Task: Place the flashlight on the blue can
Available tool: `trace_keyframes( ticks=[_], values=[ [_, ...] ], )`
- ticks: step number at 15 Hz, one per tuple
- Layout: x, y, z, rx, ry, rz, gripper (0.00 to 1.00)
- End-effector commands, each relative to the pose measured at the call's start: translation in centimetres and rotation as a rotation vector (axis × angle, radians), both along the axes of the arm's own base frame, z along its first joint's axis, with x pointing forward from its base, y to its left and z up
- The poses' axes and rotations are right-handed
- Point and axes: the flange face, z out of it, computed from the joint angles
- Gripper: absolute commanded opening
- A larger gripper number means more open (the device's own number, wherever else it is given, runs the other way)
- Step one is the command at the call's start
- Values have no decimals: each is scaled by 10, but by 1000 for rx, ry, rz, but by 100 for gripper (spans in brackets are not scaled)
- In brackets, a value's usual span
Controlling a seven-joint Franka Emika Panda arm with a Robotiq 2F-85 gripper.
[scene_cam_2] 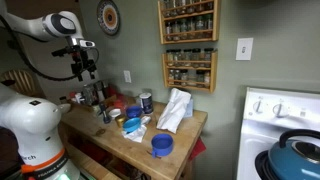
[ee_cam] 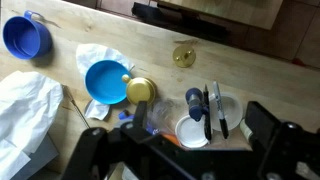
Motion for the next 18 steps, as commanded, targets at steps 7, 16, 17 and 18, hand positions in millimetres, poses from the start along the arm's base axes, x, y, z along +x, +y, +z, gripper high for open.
trace_keyframes(
  ticks=[7,16,17,18],
  values=[
    [1,0,-1,-7,-6,-19,100],
    [33,46,-85,-23,94,112,100],
    [36,42,-95,-19,110,102,100],
    [43,38,-105,0,120,92,100]
  ],
)
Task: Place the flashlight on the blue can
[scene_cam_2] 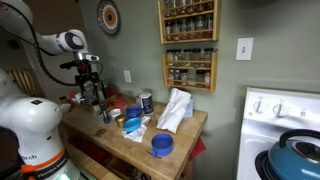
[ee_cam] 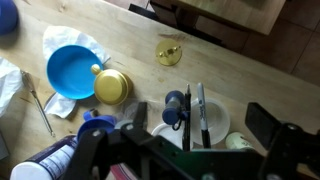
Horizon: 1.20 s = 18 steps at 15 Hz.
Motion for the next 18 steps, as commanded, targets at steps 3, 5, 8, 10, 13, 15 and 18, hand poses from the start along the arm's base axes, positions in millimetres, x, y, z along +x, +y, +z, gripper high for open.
trace_keyframes(
  ticks=[3,5,8,10,13,15,18],
  values=[
    [38,-12,-51,81,37,-52,100],
    [51,-21,-71,79,51,-82,100],
    [57,-36,-98,66,107,-118,100],
    [60,-39,-111,70,139,-133,100],
    [64,-33,-120,73,160,-118,79],
    [66,-27,-119,80,153,-103,62],
    [68,-22,-115,90,133,-86,38]
  ],
)
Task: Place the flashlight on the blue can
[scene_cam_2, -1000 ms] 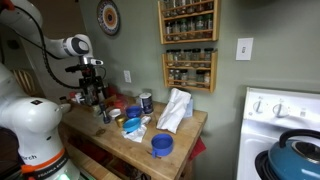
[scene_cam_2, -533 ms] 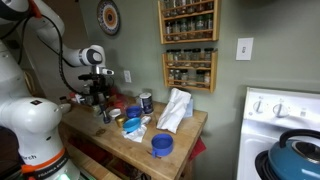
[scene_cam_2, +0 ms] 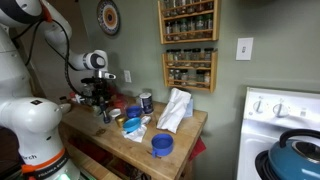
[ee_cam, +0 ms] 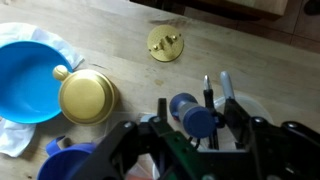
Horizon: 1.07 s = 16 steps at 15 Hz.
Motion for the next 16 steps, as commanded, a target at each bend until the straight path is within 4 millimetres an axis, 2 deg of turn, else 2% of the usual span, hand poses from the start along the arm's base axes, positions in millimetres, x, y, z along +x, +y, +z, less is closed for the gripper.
trace_keyframes(
  ticks=[1,4,5,7,11,13,14,15,16],
  values=[
    [3,8,1,27,-16,22,31],
    [3,8,3,17,-14,28,8],
    [2,7,6,11,-13,28,5],
    [-6,-2,36,-10,-42,10,7],
    [-36,-24,111,-82,-83,-26,7],
    [-48,-36,155,-88,-99,-57,7],
    [-51,-40,170,-92,-100,-66,7],
    [-55,-40,175,-102,-72,-43,7],
    [-45,-33,161,-77,-80,-42,29]
  ],
)
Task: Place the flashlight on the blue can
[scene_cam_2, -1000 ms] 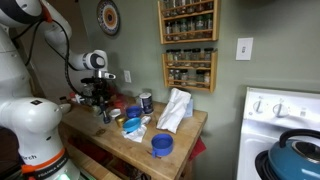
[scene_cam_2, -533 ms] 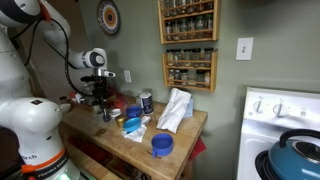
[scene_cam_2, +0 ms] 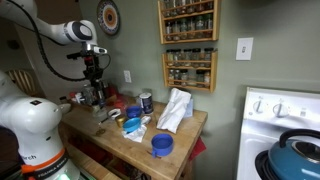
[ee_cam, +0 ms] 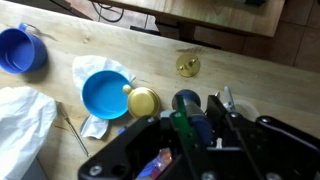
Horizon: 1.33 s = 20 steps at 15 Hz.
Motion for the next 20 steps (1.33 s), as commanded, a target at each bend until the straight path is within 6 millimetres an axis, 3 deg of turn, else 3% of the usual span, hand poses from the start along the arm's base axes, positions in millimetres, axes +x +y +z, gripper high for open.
trace_keyframes(
  ticks=[1,2,3,5,7,12,14,17,19,20],
  values=[
    [-6,-3,12,-4,-3,-4,29],
    [-9,-4,19,-6,-9,-5,29],
    [-7,-3,13,21,-20,-32,7],
    [18,-2,20,60,-127,-116,7],
    [59,-8,38,58,-204,-119,7],
    [129,-59,67,-126,-150,-142,7],
    [150,-72,68,-141,-98,-127,7],
    [171,-76,67,-55,-83,-4,7],
    [174,-80,68,-5,-92,73,7],
    [171,-79,63,-49,-93,16,7]
  ],
)
